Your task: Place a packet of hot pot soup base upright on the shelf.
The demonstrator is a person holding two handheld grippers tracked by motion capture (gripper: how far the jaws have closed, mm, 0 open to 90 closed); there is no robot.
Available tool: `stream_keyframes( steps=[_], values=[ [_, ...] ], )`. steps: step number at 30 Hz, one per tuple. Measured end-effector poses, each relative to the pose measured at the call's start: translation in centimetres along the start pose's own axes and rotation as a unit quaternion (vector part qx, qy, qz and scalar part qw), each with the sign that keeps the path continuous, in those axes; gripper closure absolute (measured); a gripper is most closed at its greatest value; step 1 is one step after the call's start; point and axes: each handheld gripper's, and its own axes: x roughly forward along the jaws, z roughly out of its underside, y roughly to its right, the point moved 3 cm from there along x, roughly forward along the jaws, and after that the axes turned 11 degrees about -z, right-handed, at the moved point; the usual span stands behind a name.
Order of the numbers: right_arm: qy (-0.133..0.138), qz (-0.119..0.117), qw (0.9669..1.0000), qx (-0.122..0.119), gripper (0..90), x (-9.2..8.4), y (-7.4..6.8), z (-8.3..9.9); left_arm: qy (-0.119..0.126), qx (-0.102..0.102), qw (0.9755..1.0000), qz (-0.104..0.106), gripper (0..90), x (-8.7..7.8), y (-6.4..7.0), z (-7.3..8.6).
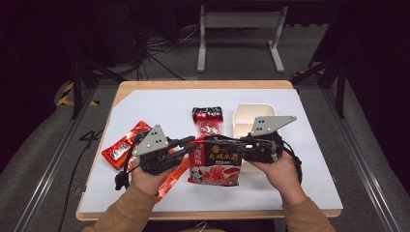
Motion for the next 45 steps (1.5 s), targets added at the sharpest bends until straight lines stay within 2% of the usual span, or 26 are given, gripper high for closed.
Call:
stream_keyframes(
  steps=[2, 4, 5, 10, 12, 22, 34, 45],
  values=[
    [-0.001, 0.0, 1.0, 0.001, 77.5, -0.1, 0.0, -0.1, 0.0, -0.006, 1.0, 0.003, 74.1, 0.0, -0.2, 0.0],
    [-0.001, 0.0, 1.0, -0.001, 77.7, -0.3, -0.2, -0.4, 0.008, -0.02, 0.9997, 0.009, 63.1, -0.1, -0.5, 0.1],
    [-0.002, 0.001, 1.0, -0.005, 77.7, -0.4, -0.3, -0.6, 0.011, -0.02, 0.9997, 0.01, 55.7, -0.1, -0.6, 0.1],
    [-0.014, 0.013, 0.9996, -0.02, 77.8, -0.7, -0.6, -1.5, 0.017, -0.03, 0.9992, 0.019, 42.5, -0.3, -1.1, 0.2],
    [-0.014, 0.017, 0.9995, -0.023, 77.8, -1.0, -0.5, -1.8, 0.019, -0.037, 0.9988, 0.025, 40.6, -0.5, -1.4, 0.2],
    [0.0, 0.033, 0.999, -0.032, 77.8, -2.9, 0.1, -3.6, 0.016, -0.056, 0.9979, 0.028, 30.0, -0.7, -2.8, 0.7],
    [0.018, 0.058, 0.9973, -0.04, 77.7, -5.4, 1.8, -5.9, 0.002, -0.065, 0.9978, 0.016, 26.7, -0.4, -3.7, 1.4],
    [0.022, 0.084, 0.9949, -0.051, 77.6, -7.0, 4.1, -7.4, -0.003, -0.069, 0.9976, 0.006, 24.4, -0.4, -4.4, 1.8]
  ],
)
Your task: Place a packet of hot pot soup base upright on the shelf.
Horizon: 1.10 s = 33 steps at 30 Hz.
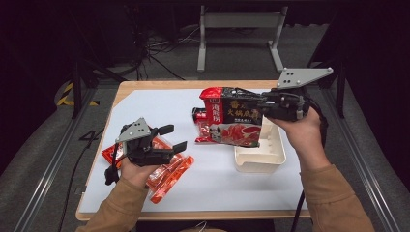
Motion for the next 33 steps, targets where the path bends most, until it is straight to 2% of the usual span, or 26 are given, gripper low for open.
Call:
stream_keyframes(
  steps=[7, 12, 18, 22, 27, 33],
  values=[
    [-0.006, 0.036, 0.9992, -0.014, 77.4, -0.5, 2.1, -0.3, -0.004, 0.007, 0.9999, -0.013, 23.2, 0.1, -0.3, 0.3],
    [-0.019, 0.048, 0.9986, -0.008, 77.4, -0.6, 3.5, -0.3, -0.008, 0.006, 0.9998, -0.018, 23.1, 0.1, -0.4, 0.5],
    [-0.013, 0.066, 0.9977, -0.012, 77.4, -0.9, 5.3, 0.0, -0.011, 0.006, 0.9996, -0.024, 22.6, -0.1, -0.7, 0.7],
    [-0.015, 0.073, 0.9972, -0.011, 77.3, -1.0, 6.4, 0.4, -0.017, 0.009, 0.9993, -0.032, 21.9, -0.1, -0.6, 0.9],
    [-0.011, 0.079, 0.9968, -0.009, 77.4, -1.3, 7.9, 0.9, -0.019, 0.031, 0.9984, -0.044, 20.6, -0.2, -0.4, 1.1],
    [-0.011, 0.088, 0.996, -0.011, 77.2, -1.4, 9.1, 1.4, -0.025, 0.033, 0.998, -0.048, 19.9, -0.1, -0.5, 1.4]
  ],
)
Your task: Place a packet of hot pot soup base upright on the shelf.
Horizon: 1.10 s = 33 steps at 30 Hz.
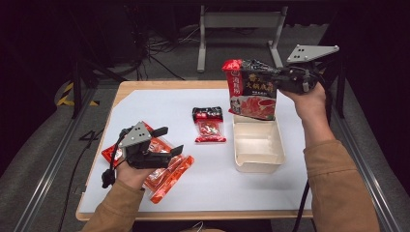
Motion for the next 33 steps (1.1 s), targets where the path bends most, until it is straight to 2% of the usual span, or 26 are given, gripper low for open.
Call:
stream_keyframes(
  steps=[7, 12, 21, 33],
  values=[
    [-0.001, 0.009, 0.9999, -0.008, 77.2, 0.1, 1.7, 0.9, -0.004, 0.003, 1.0, -0.005, 19.8, -0.1, 0.0, 0.2],
    [0.005, 0.005, 0.9999, -0.008, 77.2, 0.2, 2.5, 1.5, -0.007, 0.003, 0.9999, -0.008, 19.6, -0.2, -0.1, 0.4],
    [0.014, 0.0, 0.9998, -0.013, 77.1, 0.7, 3.4, 2.5, -0.011, 0.001, 0.9999, -0.011, 19.4, -0.2, -0.2, 0.6],
    [0.015, -0.02, 0.9997, -0.003, 77.1, 1.7, 4.1, 4.4, -0.013, 0.002, 0.9998, -0.015, 19.3, -0.3, -0.3, 0.9]
  ],
)
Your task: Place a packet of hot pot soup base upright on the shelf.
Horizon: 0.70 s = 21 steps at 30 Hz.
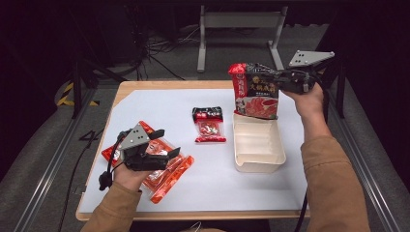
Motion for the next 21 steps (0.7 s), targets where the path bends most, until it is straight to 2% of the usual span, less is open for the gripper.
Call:
stream_keyframes(
  steps=[21],
  values=[
    [-0.026, -0.017, 0.9995, 0.004, 76.1, 2.4, 0.1, 2.3, -0.001, 0.001, 1.0, -0.004, 17.8, 0.2, -0.3, 0.1]
  ],
)
